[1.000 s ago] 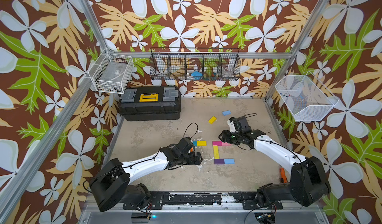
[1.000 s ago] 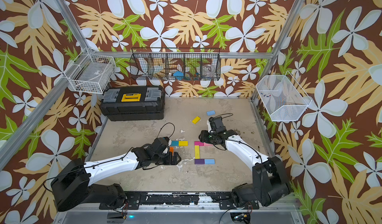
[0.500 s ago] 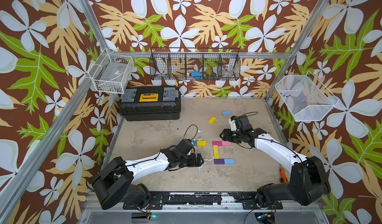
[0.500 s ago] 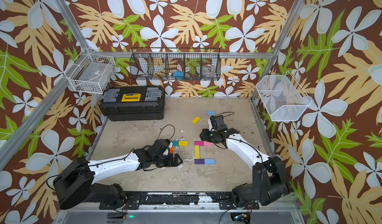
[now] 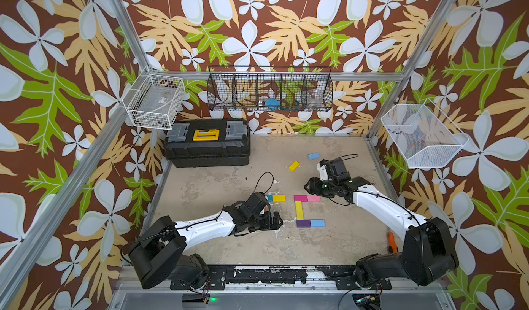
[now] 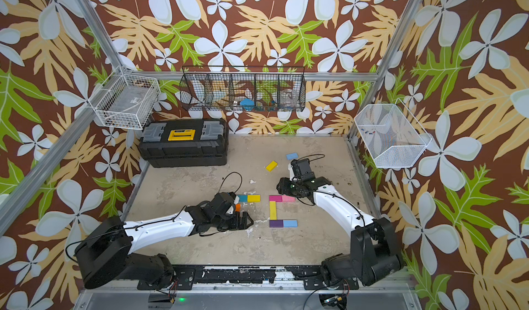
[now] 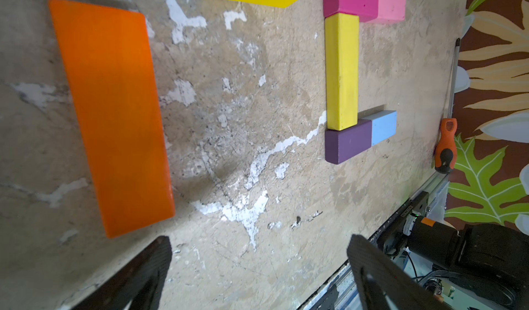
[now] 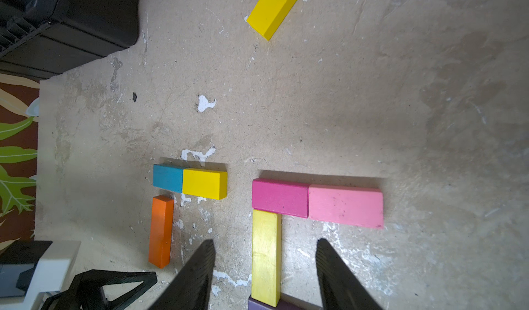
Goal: Assemble the letter c with building blocks
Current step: Assemble the building block at the center of the board.
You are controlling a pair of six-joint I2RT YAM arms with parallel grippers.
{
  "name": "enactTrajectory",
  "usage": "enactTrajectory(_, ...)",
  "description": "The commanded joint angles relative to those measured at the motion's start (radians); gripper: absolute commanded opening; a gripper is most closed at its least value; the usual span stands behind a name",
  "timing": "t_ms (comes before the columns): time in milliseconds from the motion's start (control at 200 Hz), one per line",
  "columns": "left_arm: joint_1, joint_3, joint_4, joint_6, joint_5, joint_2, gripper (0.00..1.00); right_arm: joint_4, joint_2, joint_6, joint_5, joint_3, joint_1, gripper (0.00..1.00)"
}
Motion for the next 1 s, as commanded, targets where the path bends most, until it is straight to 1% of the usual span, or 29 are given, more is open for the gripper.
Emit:
enactTrajectory(0, -0.001, -0.011, 0.021, -0.014, 0.010, 0.002, 1.00, -0.004, -0.004, -0.005, 0.018, 0.009, 0.000, 0.58)
enactTrajectory(996, 0.007, 0.029, 0.013, 0.030, -0.016, 0.064, 1.00, -0.003, -0.002, -0.010, 0.018, 0.009, -0.003, 0.59)
